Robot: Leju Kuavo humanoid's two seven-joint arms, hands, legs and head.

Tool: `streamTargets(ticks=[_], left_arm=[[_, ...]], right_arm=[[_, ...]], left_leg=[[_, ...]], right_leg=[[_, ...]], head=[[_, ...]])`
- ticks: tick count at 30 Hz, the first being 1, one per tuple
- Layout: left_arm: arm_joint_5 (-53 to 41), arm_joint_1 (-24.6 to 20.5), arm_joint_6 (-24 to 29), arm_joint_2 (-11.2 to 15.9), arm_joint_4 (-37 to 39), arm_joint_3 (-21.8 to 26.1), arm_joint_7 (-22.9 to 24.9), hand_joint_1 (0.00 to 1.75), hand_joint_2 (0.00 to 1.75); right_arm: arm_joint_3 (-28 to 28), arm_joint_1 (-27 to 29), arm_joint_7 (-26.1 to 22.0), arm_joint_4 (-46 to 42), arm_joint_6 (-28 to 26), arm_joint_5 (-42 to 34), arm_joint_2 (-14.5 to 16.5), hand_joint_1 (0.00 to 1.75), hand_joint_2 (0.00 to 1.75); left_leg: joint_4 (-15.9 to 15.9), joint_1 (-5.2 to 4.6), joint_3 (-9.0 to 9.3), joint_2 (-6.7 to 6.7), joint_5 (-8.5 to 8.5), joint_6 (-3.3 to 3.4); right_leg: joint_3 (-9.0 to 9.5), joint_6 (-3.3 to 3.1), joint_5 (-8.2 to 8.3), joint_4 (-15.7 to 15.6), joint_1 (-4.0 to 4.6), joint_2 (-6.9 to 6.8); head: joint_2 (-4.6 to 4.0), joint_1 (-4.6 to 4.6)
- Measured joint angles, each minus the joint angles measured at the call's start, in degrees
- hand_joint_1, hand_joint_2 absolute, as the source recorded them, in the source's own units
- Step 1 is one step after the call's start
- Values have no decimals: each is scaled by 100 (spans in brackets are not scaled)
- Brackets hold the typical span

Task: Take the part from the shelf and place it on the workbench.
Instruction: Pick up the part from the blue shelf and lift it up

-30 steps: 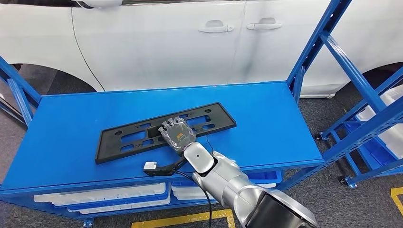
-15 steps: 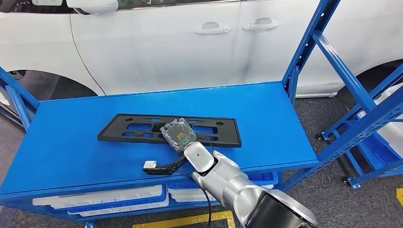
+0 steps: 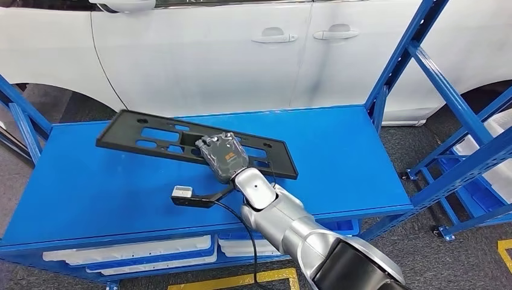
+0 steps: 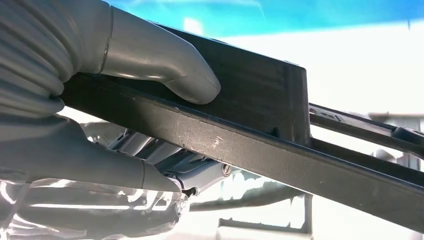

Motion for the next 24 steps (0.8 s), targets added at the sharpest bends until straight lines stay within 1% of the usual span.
streamTargets(ticks=[1, 2, 3, 4, 5, 6, 7, 8, 9, 10, 12, 13, 14, 15, 17, 18, 19, 20, 21, 22, 23, 24], left_arm=[[13, 0, -3, 2, 0, 22, 20, 0, 0], [30, 2, -11, 2, 0, 50, 48, 0, 0], [47, 4, -22, 2, 1, 78, 85, 0, 0], [63, 6, -37, 2, 1, 107, 145, 0, 0], [71, 7, -52, 2, 1, 132, 225, 0, 0], [73, 8, -64, 2, 1, 147, 320, 0, 0], [72, 10, -72, -1, 1, 161, 425, 0, 0], [70, 12, -72, 1, 2, 176, 518, 0, 0], [70, 17, -61, 2, 2, 197, 597, 0, 0], [72, 29, -43, 4, 2, 220, 657, 0, 0], [81, 66, 4, 11, 2, 267, 746, 0, 0], [91, 88, 32, 16, 2, 286, 783, 0, 0], [104, 102, 61, 22, 2, 308, 819, 0, 0], [116, 109, 90, 34, 2, 335, 849, 0, 0], [125, 110, 139, 56, 2, 388, 891, 0, 0], [118, 110, 159, 67, 2, 408, 907, 0, 0], [105, 113, 176, 73, 2, 419, 921, 0, 0], [88, 115, 192, 80, 2, 425, 932, 0, 0], [71, 116, 201, 85, 2, 430, 939, 0, 0], [55, 111, 205, 92, 2, 433, 943, 0, 0], [35, 103, 206, 100, 2, 435, 945, 0, 0], [15, 92, 205, 107, 2, 436, 947, 0, 0]], right_arm=[[-86, -1, -117, -135, -67, -153, -13, 175, 175], [-184, 16, -249, -308, -112, -319, -36, 175, 175], [-283, 46, -385, -496, -133, -482, -64, 175, 175], [-395, 91, -581, -742, -142, -730, -95, 175, 175], [-519, 150, -827, -1037, -146, -1078, -124, 175, 175], [-649, 223, -1118, -1373, -144, -1547, -148, 175, 175], [-786, 312, -1454, -1777, -135, -2165, -172, 175, 175], [-920, 416, -1769, -2215, -114, -2844, -203, 175, 175], [-1052, 535, -2044, -2687, -67, -3534, -249, 175, 175], [-1180, 670, -2276, -3198, 22, -4217, -309, 175, 175], [-1425, 982, -2662, -4238, 385, -5470, -447, 175, 175], [-1534, 1141, -2837, -4759, 684, -6084, -510, 175, 175], [-1621, 1292, -2993, -5230, 1035, -6627, -572, 175, 175], [-1685, 1446, -3118, -5677, 1442, -7101, -642, 175, 175], [-1754, 1771, -3299, -6455, 2304, -7747, -806, 175, 175], [-1774, 1958, -3391, -6801, 2717, -7942, -882, 175, 175], [-1788, 2143, -3487, -7132, 3085, -8068, -945, 175, 175], [-1797, 2314, -3574, -7469, 3425, -8150, -994, 175, 175], [-1800, 2456, -3631, -7780, 3684, -8180, -1026, 175, 175], [-1797, 2587, -3665, -8083, 3904, -8174, -1050, 175, 175], [-1787, 2715, -3682, -8360, 4075, -8133, -1067, 175, 175], [-1762, 2839, -3690, -8591, 4194, -8070, -1079, 175, 175]], left_leg=[[0, -3, -2, 1, -2, 10], [1, -6, -2, 0, -4, 13], [2, -7, 0, -3, -5, 14], [2, -9, 6, -9, -7, 13], [3, -12, 14, -16, -10, 9], [1, -13, 22, -21, -15, 4], [-1, -20, 23, -25, -17, -9], [-4, -20, 17, -29, -18, -26], [-11, -15, 10, -33, -18, -48], [-25, -11, 10, -36, -15, -76], [-45, -11, 35, -35, -32, -133], [8, -14, 24, -25, -86, -154], [171, -20, -36, -15, -197, -169], [456, -14, -156, -3, -362, -178], [1194, -10, -490, 0, -705, -214], [1463, -7, -620, 1, -786, -232], [1537, -6, -661, 2, -757, -246], [1391, -4, -595, 3, -620, -254], [1047, -1, -428, 5, -411, -254], [650, 0, -226, 6, -245, -247], [317, -9, -56, 2, -135, -224], [113, -18, 49, -2, -96, -193]], right_leg=[[-193, 23, -177, 411, -14, -1], [-356, 36, -281, 742, -25, -2], [-436, 38, -278, 886, -30, -2], [-400, 27, -157, 784, -32, -2], [-257, 1, 44, 463, -29, -1], [-55, -40, 261, 15, -16, -1], [129, -84, 416, -385, 5, -2], [252, -122, 502, -663, 29, -6], [310, -150, 520, -802, 53, -10], [321, -166, 505, -825, 69, -15], [365, -197, 529, -906, 52, -25], [403, -219, 547, -961, 29, -30], [440, -239, 566, -1013, 7, -33], [472, -257, 573, -1041, -4, -36], [501, -282, 551, -1041, 2, -36], [511, -285, 534, -1031, 7, -37], [518, -280, 514, -1012, 9, -36], [523, -271, 487, -983, 8, -31], [530, -257, 454, -945, 4, -26], [534, -238, 415, -903, 2, -20], [531, -212, 378, -856, 8, -15], [524, -188, 352, -822, 16, -14]], head=[[0, 0], [0, 0], [0, 0], [0, 0], [0, 0], [0, 0], [0, 0], [0, 0], [0, 0], [0, 0], [0, -1], [0, -1], [0, -2], [0, -2], [0, -3], [0, -4], [0, -4], [0, -4], [0, -4], [0, -4], [0, -4], [0, -3]])
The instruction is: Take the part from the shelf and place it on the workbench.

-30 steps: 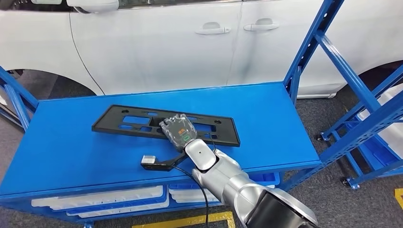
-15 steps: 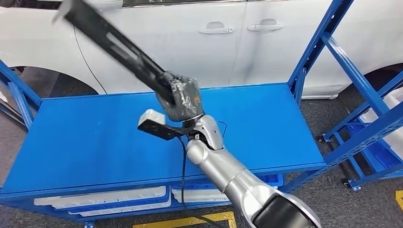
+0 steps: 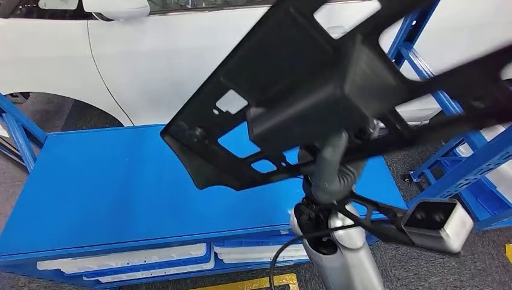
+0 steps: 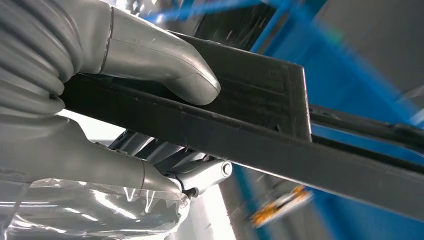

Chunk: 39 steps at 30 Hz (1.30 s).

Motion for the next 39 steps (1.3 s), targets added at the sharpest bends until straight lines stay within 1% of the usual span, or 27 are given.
streamTargets(ticks=[2, 4, 5, 8, 9, 10, 11, 12, 13, 14, 15, 16, 19, 20, 21, 24, 25, 26, 27, 29, 30, 31, 34, 35, 36, 37, 39], left_arm=[[-56, -15, -1, 21, -1, 1, 16, 0, 0], [-116, -30, -2, 40, -1, 1, 60, 0, 0], [-146, -39, -3, 50, -1, 1, 90, 0, 0], [-226, -65, -4, 76, -2, 1, 163, 0, 0], [-242, -68, -4, 81, -2, 1, 183, 0, 0], [-257, -68, -5, 85, -2, 1, 201, 0, 0], [-270, -68, -5, 88, -1, 0, 216, 0, 0], [-286, -69, -6, 90, -1, -1, 231, 0, 0], [-302, -70, -6, 90, -1, -3, 244, 0, 0], [-316, -73, -6, 90, 0, -4, 256, 0, 0], [-327, -75, -6, 90, -1, -6, 266, 0, 0], [-337, -79, -5, 91, 0, -7, 277, 0, 0], [-364, -86, -4, 88, 0, -9, 314, 0, 0], [-368, -86, -2, 86, 0, -10, 327, 0, 0], [-370, -87, 1, 85, 1, -10, 338, 0, 0], [-384, -93, 8, 87, 1, -10, 350, 0, 0], [-397, -94, 6, 87, 1, -10, 350, 0, 0], [-412, -95, 1, 87, 1, -10, 349, 0, 0], [-428, -99, -5, 87, 1, -11, 348, 0, 0], [-458, -123, -17, 93, -1, -12, 344, 0, 0], [-470, -138, -20, 98, -1, -13, 339, 0, 0], [-480, -149, -20, 103, -2, -13, 335, 0, 0], [-491, -153, -2, 112, -1, -12, 326, 0, 0], [-490, -157, 5, 112, -1, -11, 325, 0, 0], [-490, -162, 11, 110, -1, -11, 324, 0, 0], [-488, -167, 18, 107, -1, -10, 324, 0, 0], [-486, -163, 33, 106, -2, -9, 329, 0, 0]], right_arm=[[103, 228, -10, -371, 157, 133, -35, 175, 175], [254, 384, -5, -592, 163, 225, -96, 175, 175], [331, 431, -2, -668, 108, 262, -142, 175, 175], [514, 513, 3, -813, -119, 313, -287, 175, 175], [556, 547, 3, -843, -178, 314, -332, 175, 175], [599, 585, 4, -873, -229, 315, -384, 175, 175], [633, 619, 4, -899, -259, 314, -431, 175, 175], [663, 644, 5, -922, -276, 313, -473, 175, 175], [689, 659, 5, -941, -286, 311, -509, 175, 175], [712, 670, 7, -953, -294, 309, -540, 175, 175], [731, 679, 8, -959, -298, 309, -566, 175, 175], [747, 690, 9, -961, -300, 309, -592, 175, 175], [789, 715, 10, -957, -271, 306, -658, 175, 175], [804, 712, 10, -952, -253, 309, -669, 175, 175], [817, 706, 10, -945, -241, 314, -675, 175, 175], [838, 696, 11, -899, -218, 303, -693, 175, 175], [838, 694, 12, -876, -208, 291, -701, 175, 175], [838, 689, 12, -853, -194, 281, -709, 175, 175], [838, 681, 12, -833, -173, 279, -717, 175, 175], [837, 657, 12, -807, -111, 275, -729, 175, 175], [836, 645, 14, -800, -72, 273, -734, 175, 175], [836, 636, 15, -795, -27, 270, -737, 175, 175], [829, 627, 18, -782, 148, 231, -752, 175, 175], [817, 628, 18, -778, 218, 206, -760, 175, 175], [799, 629, 17, -775, 288, 184, -767, 175, 175], [773, 632, 16, -771, 363, 165, -774, 175, 175], [714, 639, 16, -758, 496, 129, -795, 175, 175]], left_leg=[[-82, -28, 42, -10, -14, 71], [-106, -19, 48, -2, 24, 140], [-122, -11, 47, 5, 46, 173], [-137, -1, -4, 17, 96, 236], [-136, -2, -31, 17, 113, 240], [-136, -1, -56, 17, 132, 237], [-135, 0, -80, 17, 154, 227], [-135, 3, -98, 16, 176, 213], [-135, 6, -111, 15, 198, 194], [-138, 2, -119, 12, 222, 166], [-144, 1, -127, 11, 247, 133], [-150, 0, -134, 11, 274, 95], [-186, 11, -161, 9, 343, -21], [-127, 16, -198, 9, 268, -47], [58, 20, -276, 10, 94, -63], [1158, 22, -628, 13, -653, -89], [1387, 20, -652, 13, -767, -90], [1408, 17, -572, 13, -780, -82], [1174, 12, -361, 13, -697, -65], [326, -14, 230, 12, -480, 1], [-23, -33, 441, 7, -397, 43], [-217, -55, 544, 3, -355, 83], [-282, -82, 506, 9, -232, 190], [-299, -73, 474, 22, -171, 227], [-318, -58, 428, 36, -103, 260], [-326, -49, 361, 49, -36, 284], [-319, -51, 189, 55, 92, 298]], right_leg=[[-12, 49, -7, 27, 10, 3], [-27, 92, -56, 127, 11, 4], [-76, 122, -167, 293, 8, 5], [-422, 226, -774, 1229, -40, 4], [-521, 251, -913, 1497, -60, 3], [-541, 268, -946, 1604, -81, 2], [-455, 279, -868, 1495, -102, 1], [-263, 282, -701, 1174, -120, -1], [-10, 278, -524, 723, -133, -1], [200, 267, -388, 333, -126, 1], [335, 244, -304, 64, -113, 6], [381, 215, -271, -59, -93, 13], [311, 89, -156, -91, -69, 13], [281, 38, -100, -118, -75, 3], [239, -9, -38, -146, -80, -8], [45, -84, 117, -150, -37, -24], [-25, -91, 167, -142, -16, -26], [-91, -93, 212, -132, 1, -26], [-153, -88, 254, -120, 14, -24], [-253, -60, 326, -83, 32, -22], [-287, -36, 358, -63, 39, -24], [-308, -6, 389, -49, 40, -27], [-335, 95, 473, -48, 14, -23], [-365, 132, 407, 1, 5, -12], [-427, 169, 242, 143, -6, -3], [-524, 207, -17, 405, -26, 4], [-738, 272, -558, 1149, -62, 3]], head=[[0, 0], [0, 0], [0, 1], [0, 2], [0, 2], [0, 2], [0, 1], [0, 1], [0, 1], [0, 2], [0, 2], [0, 2], [0, 2], [0, 2], [0, 1], [0, 1], [0, 1], [0, 1], [0, 1], [0, 1], [0, 2], [0, 2], [0, 2], [0, 2], [0, 2], [0, 2], [0, 2]])
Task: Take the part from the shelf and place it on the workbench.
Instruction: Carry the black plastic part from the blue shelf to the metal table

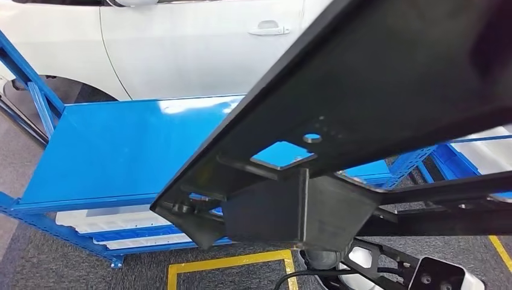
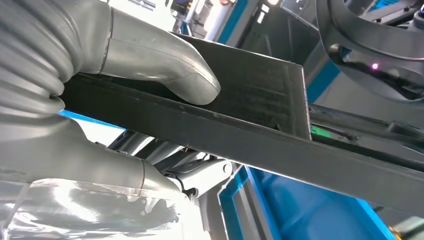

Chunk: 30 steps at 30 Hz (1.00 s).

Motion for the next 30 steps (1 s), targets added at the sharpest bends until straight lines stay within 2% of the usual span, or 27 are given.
streamTargets(ticks=[1, 2, 3, 5, 6, 7, 8, 9, 10, 11, 12, 13, 15, 16, 17, 18, 19, 20, 21, 22, 23, 24, 25, 26, 27, 28, 30], left_arm=[[3, 7, 7, -1, 1, 1, 4, 0, 0], [6, 13, 13, -2, 1, 2, 9, 0, 0], [9, 15, 19, -5, 1, 3, 14, 0, 0], [9, 17, 32, -13, 0, 3, 20, 0, 0], [5, 16, 42, -17, 0, 3, 25, 0, 0], [-1, 17, 53, -20, 1, 3, 33, 0, 0], [-11, 18, 64, -21, 1, 4, 45, 0, 0], [-31, 19, 72, -23, 1, 4, 59, 0, 0], [-48, 24, 75, -24, 1, 4, 74, 0, 0], [-65, 29, 77, -26, 1, 3, 87, 0, 0], [-80, 36, 78, -29, 2, 2, 100, 0, 0], [-89, 42, 79, -32, 2, 2, 112, 0, 0], [-108, 46, 79, -36, 2, 1, 129, 0, 0], [-116, 46, 79, -38, 2, 1, 132, 0, 0], [-122, 46, 77, -42, 2, 1, 132, 0, 0], [-131, 46, 73, -48, 2, 1, 133, 0, 0], [-139, 43, 69, -54, 2, 1, 133, 0, 0], [-149, 37, 64, -59, 2, 1, 134, 0, 0], [-159, 26, 55, -62, 2, 1, 136, 0, 0], [-164, 12, 39, -65, 2, 1, 138, 0, 0], [-165, 2, 14, -70, 2, 1, 142, 0, 0], [-159, -4, -18, -74, 2, 1, 146, 0, 0], [-151, 0, -46, -84, 3, 1, 156, 0, 0], [-140, 4, -75, -94, 4, 1, 164, 0, 0], [-130, 5, -101, -102, 5, 2, 175, 0, 0], [-120, 7, -123, -110, 7, 3, 185, 0, 0], [-102, 7, -157, -119, 7, 4, 194, 0, 0]], right_arm=[[-29, 6, 0, 11, 51, -24, -15, 175, 175], [-56, 10, 0, 23, 85, -45, -30, 175, 175], [-79, 13, 0, 33, 105, -60, -43, 175, 175], [-119, 10, 0, 43, 134, -67, -57, 175, 175], [-140, 6, 0, 45, 158, -66, -62, 175, 175], [-166, 3, -2, 49, 187, -64, -67, 175, 175], [-192, -6, -3, 55, 215, -61, -71, 175, 175], [-220, -11, -4, 63, 238, -56, -74, 175, 175], [-247, -16, -6, 75, 250, -53, -77, 175, 175], [-267, -26, -5, 88, 258, -50, -79, 175, 175], [-285, -31, -4, 102, 267, -50, -80, 175, 175], [-300, -35, -3, 117, 280, -54, -82, 175, 175], [-323, -39, -2, 151, 314, -66, -86, 175, 175], [-335, -38, -2, 173, 328, -71, -89, 175, 175], [-346, -38, -2, 194, 335, -72, -94, 175, 175], [-355, -38, -2, 214, 341, -69, -98, 175, 175], [-363, -38, -2, 232, 348, -66, -102, 175, 175], [-369, -39, -2, 244, 356, -63, -105, 175, 175], [-378, -39, -3, 251, 367, -60, -106, 175, 175], [-389, -38, -2, 256, 380, -57, -106, 175, 175], [-402, -36, -2, 257, 398, -54, -106, 175, 175], [-415, -31, -3, 258, 418, -50, -106, 175, 175], [-428, -21, -3, 260, 441, -44, -107, 175, 175], [-441, -6, -5, 260, 465, -41, -107, 175, 175], [-454, 13, -5, 260, 489, -37, -108, 175, 175], [-467, 35, -4, 260, 512, -35, -110, 175, 175], [-489, 82, -2, 260, 551, -30, -114, 175, 175]], left_leg=[[6, 0, -97, 4, 65, -6], [15, 1, -188, 7, 126, -15], [26, 2, -272, 10, 183, -27], [55, 4, -411, 9, 283, -62], [68, 2, -458, 5, 328, -89], [70, 1, -481, 1, 375, -121], [65, 2, -490, -1, 423, -157], [46, 5, -490, -2, 474, -195], [30, 12, -495, -5, 514, -231], [56, 21, -525, -10, 476, -259], [161, 26, -576, -14, 329, -280], [387, 34, -655, -18, 75, -294], [1127, 42, -848, -19, -520, -321], [1495, 44, -909, -19, -674, -335], [1728, 44, -901, -19, -686, -343], [1765, 45, -796, -19, -581, -342], [1587, 45, -584, -19, -429, -333], [1235, 45, -283, -19, -329, -318], [783, 34, 50, -21, -333, -300], [420, 20, 300, -28, -386, -270], [166, 3, 453, -37, -457, -238], [47, -17, 496, -44, -494, -199], [42, -18, 459, -45, -456, -154], [28, -14, 417, -33, -406, -113], [20, -7, 364, -17, -342, -65], [10, 3, 293, -1, -269, -28], [14, 0, 123, 17, -128, 11]], right_leg=[[-44, 23, -130, 302, -17, -1], [2, 38, -129, 432, -29, -2], [152, 46, -18, 352, -41, -2], [742, 35, 226, -382, -55, -3], [1040, 8, 254, -813, -45, 1], [1245, -31, 246, -1132, -30, 5], [1337, -74, 208, -1304, -9, 10], [1340, -121, 225, -1348, 11, 13], [1305, -170, 280, -1357, 3, 9], [1268, -219, 337, -1379, -3, -1], [1214, -269, 410, -1398, -10, -12], [1146, -309, 488, -1416, -15, -22], [976, -349, 622, -1408, 16, -30], [883, -353, 690, -1399, 31, -33], [788, -350, 754, -1384, 44, -35], [689, -342, 815, -1363, 52, -37], [594, -329, 869, -1334, 57, -37], [511, -311, 915, -1296, 59, -36], [437, -289, 952, -1253, 66, -36], [389, -260, 990, -1223, 71, -37], [360, -227, 1028, -1201, 72, -40], [342, -192, 1072, -1198, 69, -42], [331, -156, 1113, -1203, 64, -41], [304, -123, 1096, -1183, 52, -33], [254, -92, 976, -1098, 42, -24], [172, -61, 742, -898, 31, -16], [-34, -13, 134, -199, 0, -10]], head=[[0, 0], [0, 0], [0, -1], [0, -1], [0, -2], [0, -1], [0, 0], [0, 1], [0, 2], [0, 2], [0, 2], [0, 2], [0, 2], [0, 2], [0, 2], [0, 2], [0, 2], [0, 1], [0, 1], [1, 1], [1, 1], [1, 2], [1, 2], [0, 2], [0, 2], [0, 2], [0, 2]])
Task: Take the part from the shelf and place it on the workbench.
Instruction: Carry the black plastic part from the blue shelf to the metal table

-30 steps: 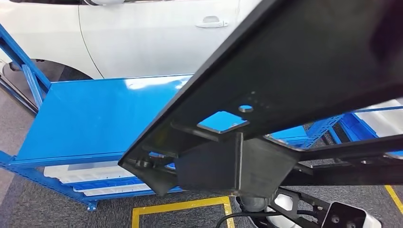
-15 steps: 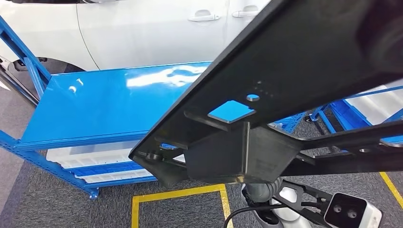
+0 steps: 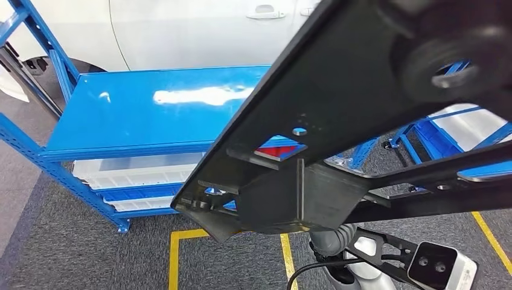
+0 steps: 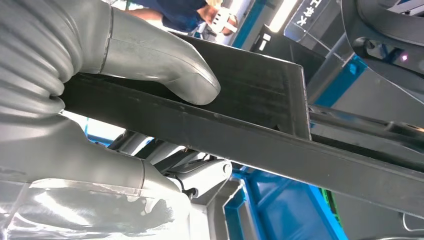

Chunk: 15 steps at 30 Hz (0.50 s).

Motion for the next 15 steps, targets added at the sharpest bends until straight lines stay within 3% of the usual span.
streamTargets(ticks=[1, 2, 3, 5, 7, 8, 9, 11, 13, 15], left_arm=[[10, 4, -9, -4, 0, 1, 2, 0, 0], [19, 10, -17, -9, 0, 1, 3, 0, 0], [26, 18, -26, -16, 0, 2, 4, 0, 0], [33, 29, -53, -35, 0, 4, 7, 0, 0], [43, 32, -83, -58, 0, 10, 10, 0, 0], [55, 32, -92, -69, 0, 18, 13, 0, 0], [68, 32, -97, -79, 0, 31, 17, 0, 0], [90, 33, -97, -92, 0, 65, 30, 0, 0], [99, 39, -93, -107, 0, 94, 40, 0, 0], [110, 47, -80, -122, 0, 116, 44, 0, 0]], right_arm=[[-8, 27, 0, 1, 22, 4, -2, 175, 175], [-14, 53, 0, 2, 46, 10, -2, 175, 175], [-18, 77, 0, 2, 71, 16, -3, 175, 175], [-20, 102, 0, 3, 121, 23, -1, 175, 175], [-23, 106, -1, 9, 203, 17, 8, 175, 175], [-29, 109, -2, 18, 256, 8, 16, 175, 175], [-39, 112, -3, 34, 311, -1, 27, 175, 175], [-60, 117, -3, 78, 381, -7, 56, 175, 175], [-73, 119, -2, 119, 396, -1, 98, 175, 175], [-85, 132, -3, 152, 399, 2, 139, 175, 175]], left_leg=[[5, -3, -92, 2, 70, -1], [10, -5, -183, 4, 136, -6], [19, -5, -273, 5, 198, -15], [41, -5, -420, 5, 292, -41], [63, -16, -497, -2, 361, -86], [65, -18, -506, -3, 397, -118], [60, -17, -508, -2, 435, -155], [49, -6, -513, -1, 490, -228], [263, -3, -618, -9, 280, -276], [910, 3, -864, -14, -202, -310]], right_leg=[[-75, 18, -194, 374, -11, 0], [-81, 29, -242, 626, -17, 0], [6, 33, -163, 695, -21, -1], [501, 12, 145, 202, -22, -1], [1158, -50, 163, -681, 2, -2], [1360, -87, 100, -989, 20, -2], [1454, -126, 40, -1155, 42, -2], [1430, -211, 104, -1222, 42, -12], [1372, -295, 216, -1265, 15, -27], [1281, -338, 306, -1273, 13, -34]], head=[[0, 0], [0, 0], [0, 0], [0, 0], [1, -1], [1, -1], [1, -1], [0, 0], [0, 0], [0, 0]])
